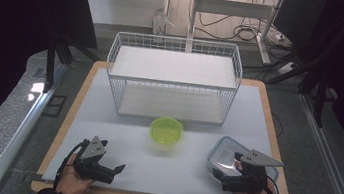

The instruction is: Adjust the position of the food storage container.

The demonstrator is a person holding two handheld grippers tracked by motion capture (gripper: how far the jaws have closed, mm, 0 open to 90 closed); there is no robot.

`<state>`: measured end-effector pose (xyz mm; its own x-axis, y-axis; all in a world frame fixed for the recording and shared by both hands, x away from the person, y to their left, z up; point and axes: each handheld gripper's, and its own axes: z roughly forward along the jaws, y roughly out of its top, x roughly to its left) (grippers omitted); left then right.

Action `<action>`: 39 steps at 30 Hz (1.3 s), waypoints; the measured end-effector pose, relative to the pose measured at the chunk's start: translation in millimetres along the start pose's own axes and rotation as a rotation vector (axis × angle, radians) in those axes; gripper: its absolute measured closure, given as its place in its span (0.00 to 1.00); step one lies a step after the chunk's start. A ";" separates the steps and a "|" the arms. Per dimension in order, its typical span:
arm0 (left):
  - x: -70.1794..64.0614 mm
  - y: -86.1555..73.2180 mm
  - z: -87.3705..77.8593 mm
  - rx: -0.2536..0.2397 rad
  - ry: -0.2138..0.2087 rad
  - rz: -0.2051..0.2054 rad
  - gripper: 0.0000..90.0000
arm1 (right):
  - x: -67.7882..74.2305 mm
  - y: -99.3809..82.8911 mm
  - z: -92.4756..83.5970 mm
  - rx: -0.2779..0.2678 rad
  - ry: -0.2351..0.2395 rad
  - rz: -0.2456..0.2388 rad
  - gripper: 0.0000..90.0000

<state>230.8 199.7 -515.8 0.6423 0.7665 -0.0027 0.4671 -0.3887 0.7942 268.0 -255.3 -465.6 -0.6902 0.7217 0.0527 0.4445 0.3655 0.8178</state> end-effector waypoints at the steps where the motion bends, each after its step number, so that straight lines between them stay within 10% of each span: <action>1: -0.7 0.4 0.0 -0.001 -0.014 0.001 0.00 | -0.2 0.0 0.1 0.001 -0.001 0.002 0.05; 27: -8.5 13.0 -2.0 -0.032 -0.044 0.031 0.28 | 7.5 1.0 1.9 0.042 -0.030 -0.038 0.09; 39: -5.2 32.4 14.7 -0.013 -0.178 0.010 0.71 | 9.1 1.8 1.8 0.052 -0.031 -0.043 0.11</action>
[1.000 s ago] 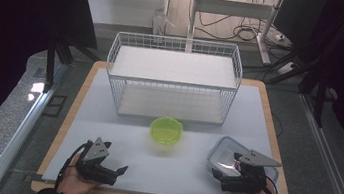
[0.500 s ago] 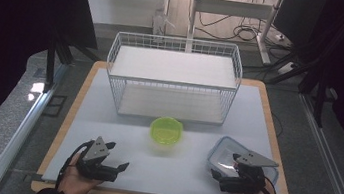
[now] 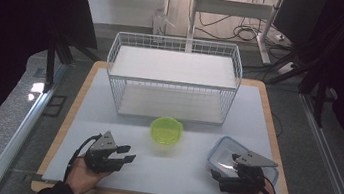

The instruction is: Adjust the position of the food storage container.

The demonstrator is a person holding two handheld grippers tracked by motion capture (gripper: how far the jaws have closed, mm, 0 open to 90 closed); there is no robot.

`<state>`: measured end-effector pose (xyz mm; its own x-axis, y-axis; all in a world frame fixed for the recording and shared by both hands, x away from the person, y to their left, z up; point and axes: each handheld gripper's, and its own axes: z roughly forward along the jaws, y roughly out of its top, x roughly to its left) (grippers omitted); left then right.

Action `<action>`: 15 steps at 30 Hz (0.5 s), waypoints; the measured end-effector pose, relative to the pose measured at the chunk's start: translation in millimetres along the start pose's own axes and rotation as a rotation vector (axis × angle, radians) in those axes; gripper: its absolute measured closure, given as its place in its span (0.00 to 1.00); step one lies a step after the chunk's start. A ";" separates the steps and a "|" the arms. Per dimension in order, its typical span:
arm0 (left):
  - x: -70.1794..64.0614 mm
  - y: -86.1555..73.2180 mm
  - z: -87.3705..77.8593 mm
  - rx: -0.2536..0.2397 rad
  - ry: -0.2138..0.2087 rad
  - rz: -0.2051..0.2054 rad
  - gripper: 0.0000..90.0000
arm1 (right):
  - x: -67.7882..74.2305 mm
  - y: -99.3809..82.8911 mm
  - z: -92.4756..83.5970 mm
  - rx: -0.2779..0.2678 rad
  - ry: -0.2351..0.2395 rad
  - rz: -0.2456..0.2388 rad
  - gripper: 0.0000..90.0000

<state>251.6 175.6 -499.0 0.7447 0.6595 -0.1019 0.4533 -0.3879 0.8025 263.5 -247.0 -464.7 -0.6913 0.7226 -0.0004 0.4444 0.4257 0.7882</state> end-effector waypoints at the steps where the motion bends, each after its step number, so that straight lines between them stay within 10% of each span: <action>1: 0.2 1.9 1.9 -0.002 -0.001 0.005 0.74 | 0.2 0.1 0.1 0.001 0.001 0.002 0.11; 8: 3.2 21.7 18.5 0.016 -0.022 0.024 1.00 | 0.1 0.6 -0.7 0.001 -0.012 -0.002 0.11; 15: 7.3 47.2 34.9 0.000 -0.059 0.043 1.00 | -0.5 0.7 -1.7 -0.002 -0.019 -0.001 0.11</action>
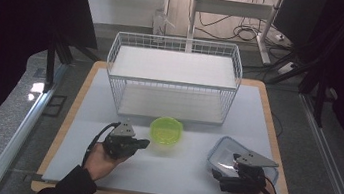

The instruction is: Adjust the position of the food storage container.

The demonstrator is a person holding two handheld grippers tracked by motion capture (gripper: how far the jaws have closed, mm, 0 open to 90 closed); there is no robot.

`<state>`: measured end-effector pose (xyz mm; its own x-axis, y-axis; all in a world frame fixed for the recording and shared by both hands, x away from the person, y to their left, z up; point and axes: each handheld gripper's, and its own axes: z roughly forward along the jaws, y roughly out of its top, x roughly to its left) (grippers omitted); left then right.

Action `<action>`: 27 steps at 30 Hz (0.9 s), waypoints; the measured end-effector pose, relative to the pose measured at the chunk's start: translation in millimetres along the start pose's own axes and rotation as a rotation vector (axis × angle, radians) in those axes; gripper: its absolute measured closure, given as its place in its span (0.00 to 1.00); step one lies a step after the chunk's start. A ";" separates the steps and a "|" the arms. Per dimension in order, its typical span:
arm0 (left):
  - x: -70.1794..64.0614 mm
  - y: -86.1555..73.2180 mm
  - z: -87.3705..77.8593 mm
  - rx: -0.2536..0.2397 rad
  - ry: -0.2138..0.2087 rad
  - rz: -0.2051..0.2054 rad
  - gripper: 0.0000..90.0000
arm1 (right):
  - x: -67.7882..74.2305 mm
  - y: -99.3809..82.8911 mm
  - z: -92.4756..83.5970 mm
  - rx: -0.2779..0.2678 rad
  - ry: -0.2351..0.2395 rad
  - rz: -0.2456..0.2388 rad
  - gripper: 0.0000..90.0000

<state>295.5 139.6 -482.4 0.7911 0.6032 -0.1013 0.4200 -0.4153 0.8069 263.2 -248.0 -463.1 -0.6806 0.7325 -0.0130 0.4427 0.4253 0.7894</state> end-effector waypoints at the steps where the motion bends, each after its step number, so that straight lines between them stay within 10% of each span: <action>1: 0.0 0.0 0.0 0.000 0.000 0.000 1.00 | 0.0 0.0 0.0 0.000 0.000 0.000 0.11; 27: -3.6 83.1 105.3 0.085 -0.046 0.073 1.00 | 0.6 -0.5 -2.1 -0.014 -0.038 -0.027 0.11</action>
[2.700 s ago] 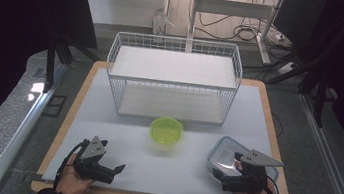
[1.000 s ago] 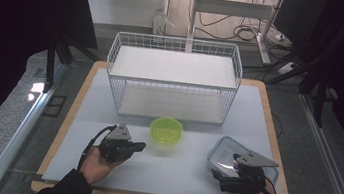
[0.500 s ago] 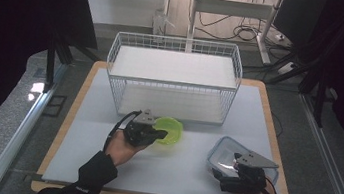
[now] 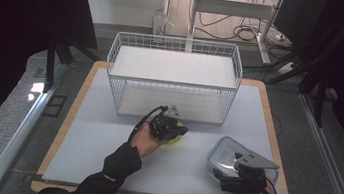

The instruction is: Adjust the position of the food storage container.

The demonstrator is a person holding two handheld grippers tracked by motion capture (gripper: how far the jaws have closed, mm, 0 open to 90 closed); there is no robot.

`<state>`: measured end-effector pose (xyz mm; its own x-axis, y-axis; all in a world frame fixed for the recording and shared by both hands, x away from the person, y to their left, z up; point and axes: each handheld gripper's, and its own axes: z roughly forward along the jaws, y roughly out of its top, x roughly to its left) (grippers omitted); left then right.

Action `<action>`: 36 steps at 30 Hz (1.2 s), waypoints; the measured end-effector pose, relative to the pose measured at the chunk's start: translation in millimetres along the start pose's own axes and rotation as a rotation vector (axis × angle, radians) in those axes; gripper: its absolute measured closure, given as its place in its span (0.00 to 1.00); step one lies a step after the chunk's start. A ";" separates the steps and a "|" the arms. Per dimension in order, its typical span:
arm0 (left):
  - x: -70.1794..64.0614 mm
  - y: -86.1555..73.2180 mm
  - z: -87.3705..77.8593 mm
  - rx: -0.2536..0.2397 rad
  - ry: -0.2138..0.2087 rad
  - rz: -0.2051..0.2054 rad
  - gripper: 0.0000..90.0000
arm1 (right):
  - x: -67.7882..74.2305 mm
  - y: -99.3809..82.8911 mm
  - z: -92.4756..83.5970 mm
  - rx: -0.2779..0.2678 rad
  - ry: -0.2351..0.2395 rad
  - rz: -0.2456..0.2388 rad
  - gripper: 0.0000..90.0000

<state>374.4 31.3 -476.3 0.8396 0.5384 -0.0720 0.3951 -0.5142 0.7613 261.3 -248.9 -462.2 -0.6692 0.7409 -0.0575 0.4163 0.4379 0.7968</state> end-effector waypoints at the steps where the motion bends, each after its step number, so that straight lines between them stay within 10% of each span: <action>1: -0.3 2.4 6.6 0.020 0.007 0.004 1.00 | 0.1 -0.1 -0.1 -0.001 -0.001 0.000 0.11; 36: 28.6 -54.7 -51.9 0.043 0.093 -0.103 1.00 | 1.6 -1.5 4.2 0.013 0.000 0.007 0.13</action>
<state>357.4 109.5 -486.5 0.7562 0.6486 -0.0867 0.4946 -0.4797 0.7248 262.2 -246.2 -466.0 -0.6663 0.7438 -0.0524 0.4287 0.4396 0.7893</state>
